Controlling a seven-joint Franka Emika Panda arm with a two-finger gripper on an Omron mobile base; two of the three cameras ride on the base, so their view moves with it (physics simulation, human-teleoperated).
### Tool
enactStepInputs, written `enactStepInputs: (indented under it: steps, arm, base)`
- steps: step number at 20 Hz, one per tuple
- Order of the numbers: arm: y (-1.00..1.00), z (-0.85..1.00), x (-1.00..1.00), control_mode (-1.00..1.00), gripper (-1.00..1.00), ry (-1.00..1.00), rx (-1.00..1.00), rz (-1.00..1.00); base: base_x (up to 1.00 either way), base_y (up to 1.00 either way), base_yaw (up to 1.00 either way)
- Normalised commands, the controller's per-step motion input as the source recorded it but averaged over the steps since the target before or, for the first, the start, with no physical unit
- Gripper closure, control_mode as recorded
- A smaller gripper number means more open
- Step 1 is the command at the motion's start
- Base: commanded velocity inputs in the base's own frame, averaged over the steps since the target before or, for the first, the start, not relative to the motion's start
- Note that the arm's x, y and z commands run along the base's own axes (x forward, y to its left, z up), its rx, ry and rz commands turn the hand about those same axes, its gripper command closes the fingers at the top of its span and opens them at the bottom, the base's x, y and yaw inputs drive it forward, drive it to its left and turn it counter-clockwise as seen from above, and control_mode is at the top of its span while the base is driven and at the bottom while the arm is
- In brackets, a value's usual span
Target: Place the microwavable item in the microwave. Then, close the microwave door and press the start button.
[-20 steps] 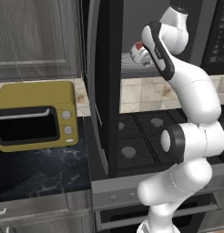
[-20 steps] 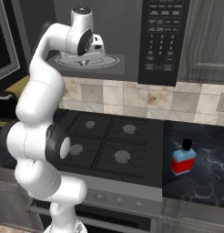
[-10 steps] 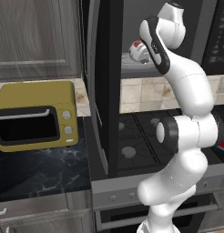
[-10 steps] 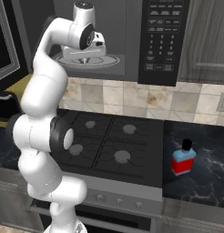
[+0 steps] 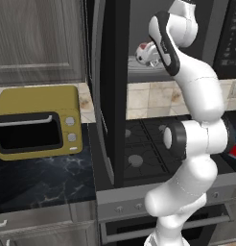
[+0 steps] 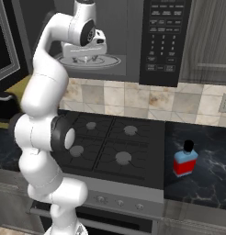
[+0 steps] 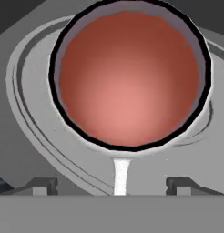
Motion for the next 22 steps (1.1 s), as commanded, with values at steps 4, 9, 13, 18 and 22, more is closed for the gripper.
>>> enactStepInputs:
  steps: [4, 9, 13, 18, 22]
  arm:
    - [0.0, -0.02, -0.78, -1.0, -1.0, -0.28, 0.0, 0.0]
    - [0.0, -0.06, -0.9, -1.0, -1.0, -0.34, 0.0, 0.0]
    - [0.01, -0.07, -0.97, -1.0, -1.0, -0.37, 0.0, 0.0]
    - [0.13, -0.38, -1.0, -1.0, -1.0, -0.35, -0.03, 0.0]
    - [0.25, -0.82, -0.94, -1.0, -1.0, -0.19, -0.15, 0.0]
  base:
    - [0.0, 0.0, 0.0]
    - [0.0, 0.0, 0.0]
    - [0.0, 0.0, 0.0]
    - [0.0, 0.0, 0.0]
    - [0.0, 0.0, 0.0]
